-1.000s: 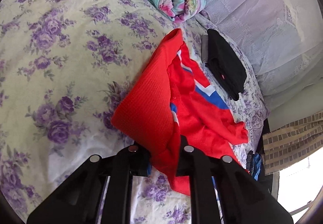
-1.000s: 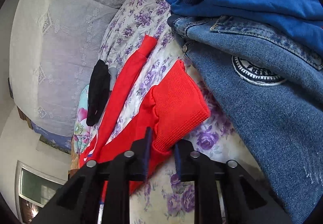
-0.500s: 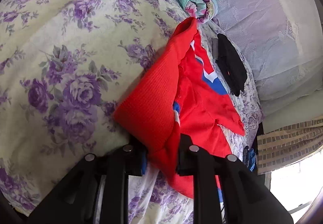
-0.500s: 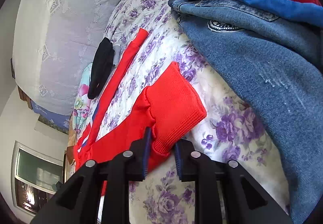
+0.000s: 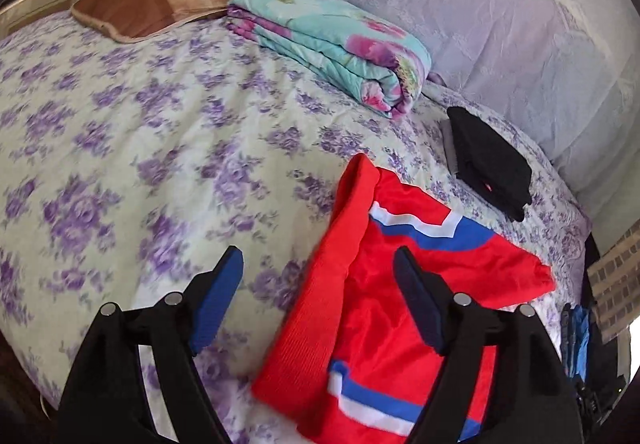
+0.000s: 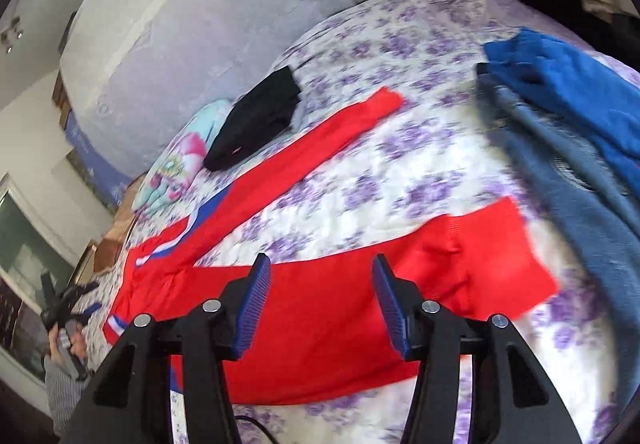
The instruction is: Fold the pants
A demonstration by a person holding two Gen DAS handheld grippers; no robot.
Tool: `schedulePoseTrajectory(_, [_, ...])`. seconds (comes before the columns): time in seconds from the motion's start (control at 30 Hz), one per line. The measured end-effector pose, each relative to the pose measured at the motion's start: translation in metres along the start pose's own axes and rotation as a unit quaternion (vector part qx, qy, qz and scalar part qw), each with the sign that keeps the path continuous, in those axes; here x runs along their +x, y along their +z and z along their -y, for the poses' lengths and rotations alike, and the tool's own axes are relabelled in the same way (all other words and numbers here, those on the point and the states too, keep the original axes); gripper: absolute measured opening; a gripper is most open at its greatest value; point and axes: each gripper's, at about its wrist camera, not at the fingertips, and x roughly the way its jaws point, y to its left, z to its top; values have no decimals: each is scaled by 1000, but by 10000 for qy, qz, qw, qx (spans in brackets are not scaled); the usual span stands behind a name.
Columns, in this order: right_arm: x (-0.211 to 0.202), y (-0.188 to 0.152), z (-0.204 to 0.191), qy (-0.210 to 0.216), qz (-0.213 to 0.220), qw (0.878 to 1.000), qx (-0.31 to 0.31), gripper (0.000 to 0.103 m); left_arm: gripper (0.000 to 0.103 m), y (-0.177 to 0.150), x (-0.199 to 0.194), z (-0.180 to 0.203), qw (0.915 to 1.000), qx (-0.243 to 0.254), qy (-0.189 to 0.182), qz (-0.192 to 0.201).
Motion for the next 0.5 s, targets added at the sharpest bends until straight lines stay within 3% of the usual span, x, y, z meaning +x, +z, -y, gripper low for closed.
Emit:
schedulePoseTrajectory(0.1, [38,-11,-15,47,-761,9966,-304,68,75,15,35,8,9996,40,28,-281])
schedulePoseTrajectory(0.17, [62,-22,-8,-39,-1204,9923,-274,68,75,24,60,7,9985,-66,2,-535])
schedulePoseTrajectory(0.33, [49,-11,-12,-23,-983,9951,-93,68,75,39,95,0,9947,-478,-4,-913])
schedulePoseTrajectory(0.5, [48,28,-34,171,-668,9972,-280,68,75,51,104,11,9949,-519,-388,-779])
